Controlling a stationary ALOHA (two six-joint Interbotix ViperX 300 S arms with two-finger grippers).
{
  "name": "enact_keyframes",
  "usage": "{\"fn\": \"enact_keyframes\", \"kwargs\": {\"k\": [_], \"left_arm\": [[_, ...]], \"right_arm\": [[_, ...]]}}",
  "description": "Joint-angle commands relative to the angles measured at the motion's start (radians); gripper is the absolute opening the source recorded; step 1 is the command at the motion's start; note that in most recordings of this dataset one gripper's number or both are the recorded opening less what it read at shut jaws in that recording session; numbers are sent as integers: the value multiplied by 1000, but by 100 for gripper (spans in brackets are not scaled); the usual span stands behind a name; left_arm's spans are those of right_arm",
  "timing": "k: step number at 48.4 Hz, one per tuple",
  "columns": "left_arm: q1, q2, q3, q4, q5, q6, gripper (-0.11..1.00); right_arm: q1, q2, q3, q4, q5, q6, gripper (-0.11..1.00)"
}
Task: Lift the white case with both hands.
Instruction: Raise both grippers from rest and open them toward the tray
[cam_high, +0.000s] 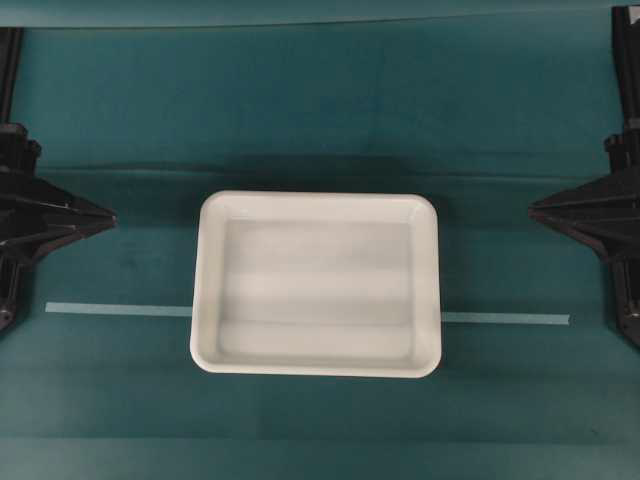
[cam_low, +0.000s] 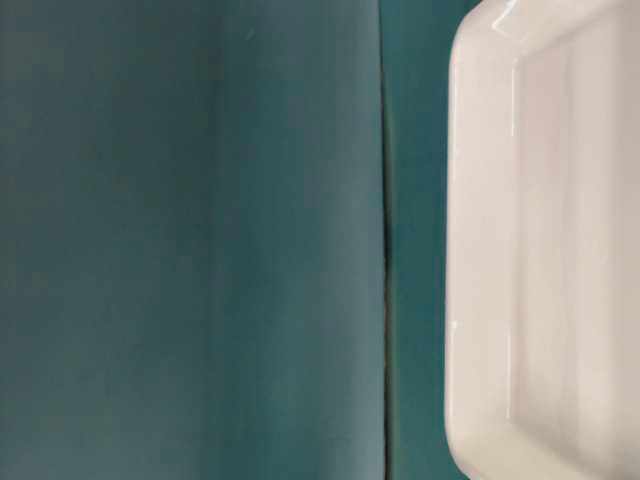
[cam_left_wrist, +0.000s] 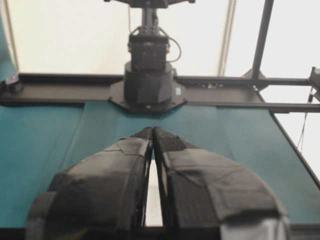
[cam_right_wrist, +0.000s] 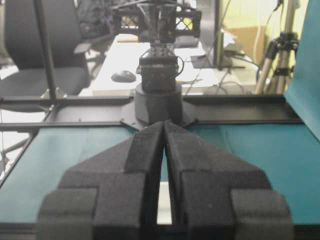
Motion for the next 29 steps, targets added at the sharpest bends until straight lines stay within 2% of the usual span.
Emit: {"fn": "enact_keyframes", "kwargs": {"k": [1,4,6,8,16,20,23,26,29], "left_arm": [[-5,49,-67,8,14,-67,14],[-6,63,-91,9,34,-124,9],[-6,67,-103,9,40,-164,3],[-9,67,-110,9,41,-210,-1],[-20,67,-124,11,51,-353,-3],[-26,71,-129,11,52,-469,-3],[-26,74,-132,11,52,-598,-3],[-26,75,-130,11,58,-701,-3],[-28,84,-132,11,78,-793,-3]], "right_arm": [[-18,14,-5,9,-9,14,9],[-18,12,-15,75,-15,29,8],[-23,12,-26,110,-17,44,1],[-29,14,-37,140,-17,64,0],[-34,26,-66,238,29,160,0],[-40,41,-75,327,91,245,0],[-48,55,-77,380,146,311,0],[-48,66,-77,414,198,371,0],[-48,78,-77,419,238,426,0]]}}
